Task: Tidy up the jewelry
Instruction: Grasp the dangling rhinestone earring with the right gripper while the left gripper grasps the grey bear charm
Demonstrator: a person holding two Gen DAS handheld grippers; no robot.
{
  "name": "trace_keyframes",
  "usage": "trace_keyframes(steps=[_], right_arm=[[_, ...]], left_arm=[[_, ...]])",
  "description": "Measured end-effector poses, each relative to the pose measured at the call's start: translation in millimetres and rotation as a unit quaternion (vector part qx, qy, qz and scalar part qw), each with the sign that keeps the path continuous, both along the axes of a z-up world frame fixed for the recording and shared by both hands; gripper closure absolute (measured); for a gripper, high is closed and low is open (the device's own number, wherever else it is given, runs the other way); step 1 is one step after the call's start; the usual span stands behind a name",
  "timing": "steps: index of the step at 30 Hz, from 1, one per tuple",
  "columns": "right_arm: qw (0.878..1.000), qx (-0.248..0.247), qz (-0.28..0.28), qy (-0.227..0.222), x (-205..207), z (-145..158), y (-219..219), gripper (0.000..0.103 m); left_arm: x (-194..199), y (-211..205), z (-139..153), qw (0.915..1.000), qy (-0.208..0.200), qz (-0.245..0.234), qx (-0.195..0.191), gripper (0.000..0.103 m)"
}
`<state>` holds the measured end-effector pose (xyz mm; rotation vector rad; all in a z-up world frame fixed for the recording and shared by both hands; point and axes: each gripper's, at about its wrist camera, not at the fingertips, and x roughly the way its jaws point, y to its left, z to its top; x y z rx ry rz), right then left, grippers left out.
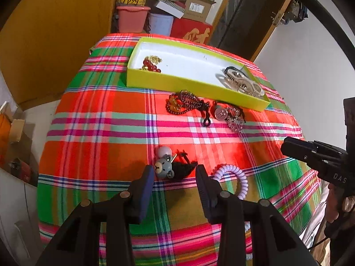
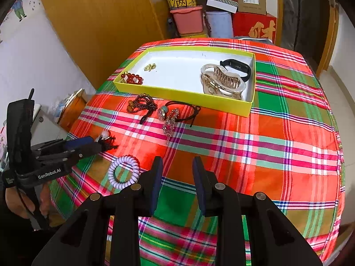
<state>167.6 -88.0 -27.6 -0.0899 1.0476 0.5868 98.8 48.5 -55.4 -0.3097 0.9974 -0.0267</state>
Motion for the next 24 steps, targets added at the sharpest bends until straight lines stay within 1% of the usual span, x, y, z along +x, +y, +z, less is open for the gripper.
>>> trace_keyframes(steps=[4, 13, 15, 18, 24], right_arm=[[1.000, -0.002, 0.000, 0.005, 3.8, -4.2, 2.3, 0.075], [1.000, -0.001, 0.005, 0.018, 19.7, -14.3, 17.0, 0.075], [1.000, 0.001, 0.007, 0.022, 25.0, -17.4, 22.1, 0.074], [1.000, 0.004, 0.008, 0.028, 33.2, -21.8, 29.4, 0.074], [0.999, 0.012, 0.004, 0.040, 52.2, -31.8, 43.1, 0.074]], left_arm=[[1.9, 1.5, -4.6, 1.0000, 0.004, 0.001, 0.000, 0.065], [9.2, -1.2, -5.7, 0.9998, -0.009, -0.005, 0.014, 0.065], [8.5, -2.6, -6.0, 0.9997, -0.015, -0.007, 0.020, 0.065], [7.4, -5.0, -5.9, 0.9991, -0.020, -0.008, 0.038, 0.069], [6.7, -0.4, -6.8, 0.9993, -0.025, -0.004, 0.029, 0.072]])
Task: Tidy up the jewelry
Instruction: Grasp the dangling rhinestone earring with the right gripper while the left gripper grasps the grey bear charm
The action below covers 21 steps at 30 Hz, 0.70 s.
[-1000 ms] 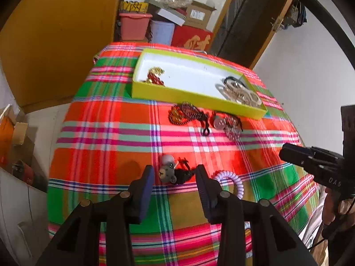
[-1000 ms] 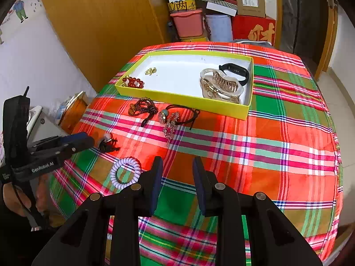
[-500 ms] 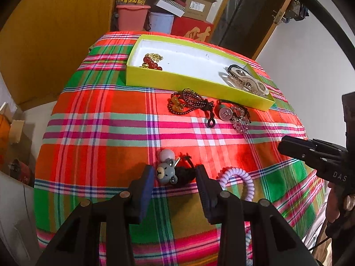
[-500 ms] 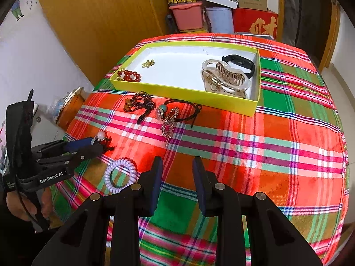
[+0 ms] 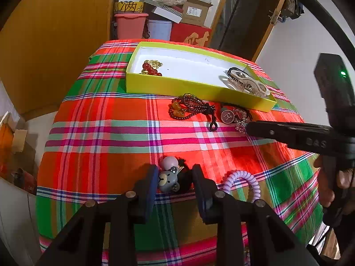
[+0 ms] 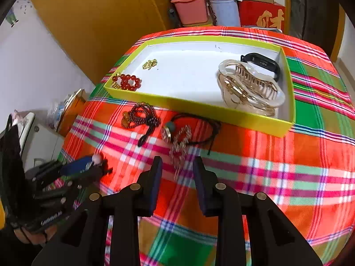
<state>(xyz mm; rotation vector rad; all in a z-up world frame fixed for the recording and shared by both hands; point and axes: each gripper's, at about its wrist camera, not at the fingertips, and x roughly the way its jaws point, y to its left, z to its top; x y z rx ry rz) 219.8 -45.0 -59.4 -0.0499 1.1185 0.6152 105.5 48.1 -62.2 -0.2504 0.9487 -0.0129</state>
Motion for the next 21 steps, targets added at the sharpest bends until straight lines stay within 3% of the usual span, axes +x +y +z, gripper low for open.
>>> trace_keyframes(steps=[7, 8, 9, 21], right_arm=[[1.000, 0.000, -0.009, 0.011, 12.2, -10.4, 8.6, 0.075], [1.000, -0.003, -0.010, 0.008, 11.6, -9.9, 8.6, 0.080], [1.000, -0.007, -0.009, 0.005, 10.7, -9.6, 9.0, 0.092], [1.000, -0.001, -0.014, -0.022, -6.0, 7.6, -6.7, 0.093]], left_arm=[[-1.5, 2.9, -0.2, 1.0000, -0.002, 0.000, -0.005, 0.073], [-1.6, 3.3, -0.2, 1.0000, -0.003, -0.001, -0.007, 0.073], [-1.8, 2.7, 0.2, 1.0000, -0.003, -0.001, -0.007, 0.073], [-8.4, -0.9, 12.6, 0.9998, -0.014, -0.001, -0.012, 0.074]])
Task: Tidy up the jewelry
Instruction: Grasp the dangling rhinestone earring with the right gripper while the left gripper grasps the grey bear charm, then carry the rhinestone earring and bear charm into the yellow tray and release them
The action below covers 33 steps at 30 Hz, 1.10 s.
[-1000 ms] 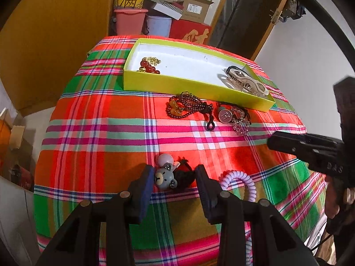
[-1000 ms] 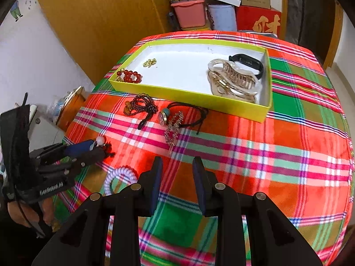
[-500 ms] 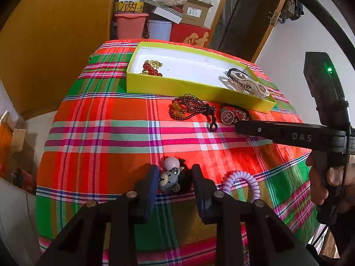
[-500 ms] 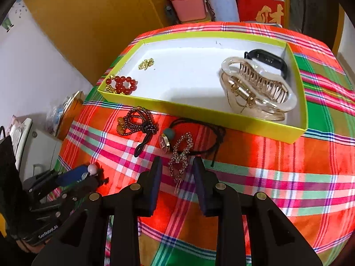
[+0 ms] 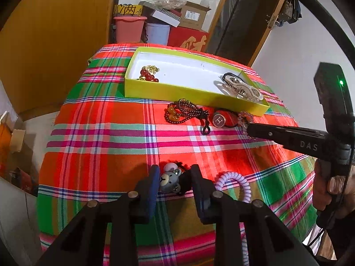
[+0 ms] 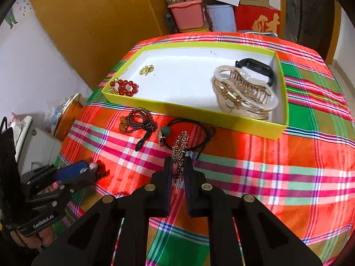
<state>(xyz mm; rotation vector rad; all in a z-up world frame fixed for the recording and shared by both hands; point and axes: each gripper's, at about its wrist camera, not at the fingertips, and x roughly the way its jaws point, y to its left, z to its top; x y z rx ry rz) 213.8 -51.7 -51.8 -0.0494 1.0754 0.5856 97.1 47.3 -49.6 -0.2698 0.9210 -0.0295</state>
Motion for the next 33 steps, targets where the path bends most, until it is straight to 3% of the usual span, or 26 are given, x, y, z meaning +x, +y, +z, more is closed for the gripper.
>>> trace_keyframes(steps=[16, 33], right_arm=[[0.999, 0.028, -0.016, -0.020, -34.8, 35.4, -41.0, 0.093], [0.999, 0.033, -0.016, -0.030, -33.7, 46.0, -42.7, 0.093]], left_arm=[[-18.0, -4.4, 37.9, 0.9993, -0.037, 0.003, -0.002, 0.074], [-5.9, -5.1, 50.8, 0.9987, -0.052, -0.003, 0.001, 0.074]])
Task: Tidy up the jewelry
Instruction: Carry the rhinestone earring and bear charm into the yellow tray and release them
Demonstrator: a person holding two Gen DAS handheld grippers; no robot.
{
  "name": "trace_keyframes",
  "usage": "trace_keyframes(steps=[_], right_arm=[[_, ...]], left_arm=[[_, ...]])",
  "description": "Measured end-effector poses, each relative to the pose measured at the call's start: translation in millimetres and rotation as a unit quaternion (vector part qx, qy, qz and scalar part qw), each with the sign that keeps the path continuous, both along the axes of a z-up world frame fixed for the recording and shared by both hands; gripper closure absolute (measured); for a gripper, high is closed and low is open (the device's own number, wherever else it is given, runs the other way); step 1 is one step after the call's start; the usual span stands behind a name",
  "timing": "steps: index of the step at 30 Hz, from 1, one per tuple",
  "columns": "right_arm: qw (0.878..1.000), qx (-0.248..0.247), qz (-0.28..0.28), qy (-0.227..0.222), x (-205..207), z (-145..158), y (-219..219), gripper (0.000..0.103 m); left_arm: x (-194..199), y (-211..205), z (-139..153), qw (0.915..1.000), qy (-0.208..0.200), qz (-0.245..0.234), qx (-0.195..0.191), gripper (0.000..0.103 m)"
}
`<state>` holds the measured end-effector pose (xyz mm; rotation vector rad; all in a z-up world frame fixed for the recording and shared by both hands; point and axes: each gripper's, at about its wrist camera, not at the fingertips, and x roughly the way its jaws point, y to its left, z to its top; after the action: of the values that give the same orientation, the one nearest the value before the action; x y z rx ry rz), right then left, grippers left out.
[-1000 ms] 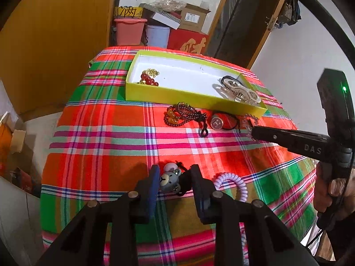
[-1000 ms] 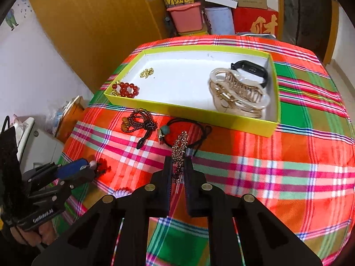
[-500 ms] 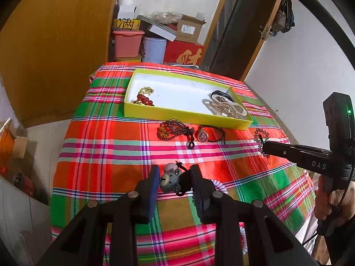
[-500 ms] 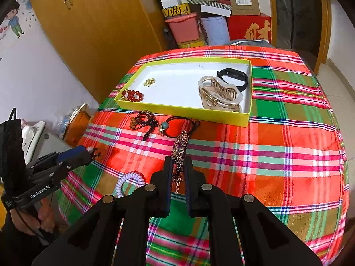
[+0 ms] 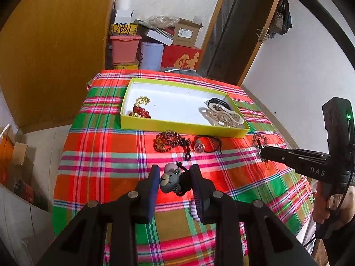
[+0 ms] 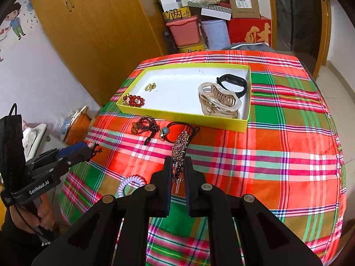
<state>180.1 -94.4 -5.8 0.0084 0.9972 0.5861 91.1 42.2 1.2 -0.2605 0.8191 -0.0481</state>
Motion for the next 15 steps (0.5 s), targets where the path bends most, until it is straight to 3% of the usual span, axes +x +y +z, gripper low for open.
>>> trace_keyframes(steps=[15], right_arm=[[1.000, 0.001, 0.003, -0.019, 49.0, 10.6, 15.0, 0.093]], left_arm=[[78.2, 13.1, 13.4, 0.9996, -0.017, -0.004, 0.021, 0.074]])
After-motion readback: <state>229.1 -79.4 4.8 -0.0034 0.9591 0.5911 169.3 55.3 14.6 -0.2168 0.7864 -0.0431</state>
